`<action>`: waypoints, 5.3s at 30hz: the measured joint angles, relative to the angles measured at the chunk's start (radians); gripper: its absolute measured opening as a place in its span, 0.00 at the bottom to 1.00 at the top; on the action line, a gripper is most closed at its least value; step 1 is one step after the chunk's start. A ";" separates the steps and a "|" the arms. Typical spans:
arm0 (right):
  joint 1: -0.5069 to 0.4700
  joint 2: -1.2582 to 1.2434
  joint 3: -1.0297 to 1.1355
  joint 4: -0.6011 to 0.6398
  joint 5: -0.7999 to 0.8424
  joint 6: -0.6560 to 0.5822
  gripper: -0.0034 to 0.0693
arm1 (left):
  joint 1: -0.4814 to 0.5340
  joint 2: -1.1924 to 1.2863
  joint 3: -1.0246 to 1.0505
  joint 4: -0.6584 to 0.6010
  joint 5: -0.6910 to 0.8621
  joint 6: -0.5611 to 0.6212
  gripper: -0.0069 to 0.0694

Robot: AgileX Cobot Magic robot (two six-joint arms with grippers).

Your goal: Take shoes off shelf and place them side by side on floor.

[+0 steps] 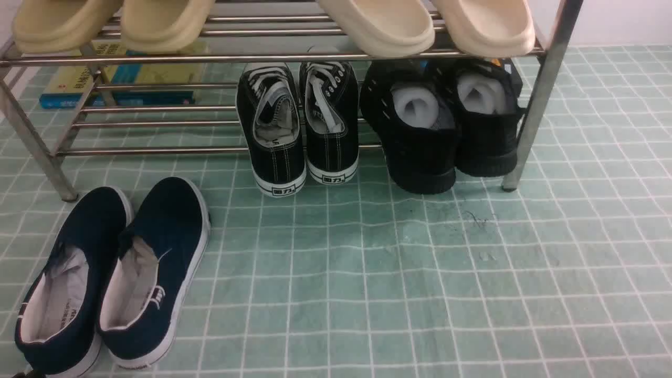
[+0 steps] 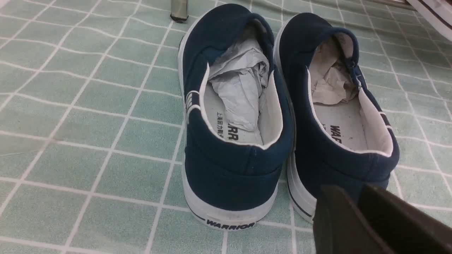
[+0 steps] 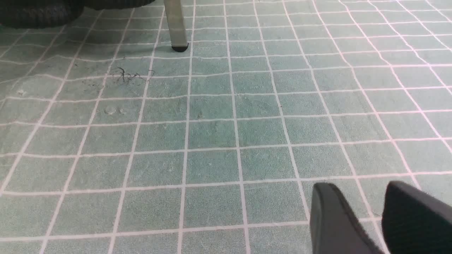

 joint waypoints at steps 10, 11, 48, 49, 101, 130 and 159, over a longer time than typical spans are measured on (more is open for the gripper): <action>0.000 0.000 0.000 0.000 0.000 0.000 0.38 | 0.000 0.000 0.000 0.000 0.000 0.000 0.27; 0.000 0.000 0.000 0.000 0.000 0.000 0.38 | 0.000 0.000 0.000 0.000 0.000 0.000 0.27; 0.000 0.000 0.002 0.000 -0.020 0.053 0.38 | 0.000 0.000 0.000 0.007 0.000 0.000 0.30; 0.000 0.000 0.007 0.124 -0.048 0.137 0.38 | 0.000 0.000 0.000 0.007 0.000 0.000 0.31; 0.408 1.332 -0.923 0.705 0.721 -0.458 0.05 | 0.000 0.000 0.000 0.011 0.000 0.000 0.34; 0.684 1.874 -1.668 -0.331 0.375 0.119 0.69 | 0.000 0.000 0.000 0.018 0.000 0.000 0.37; 0.684 1.988 -1.673 -0.453 0.357 0.383 0.43 | 0.000 0.000 0.000 0.051 0.000 0.000 0.41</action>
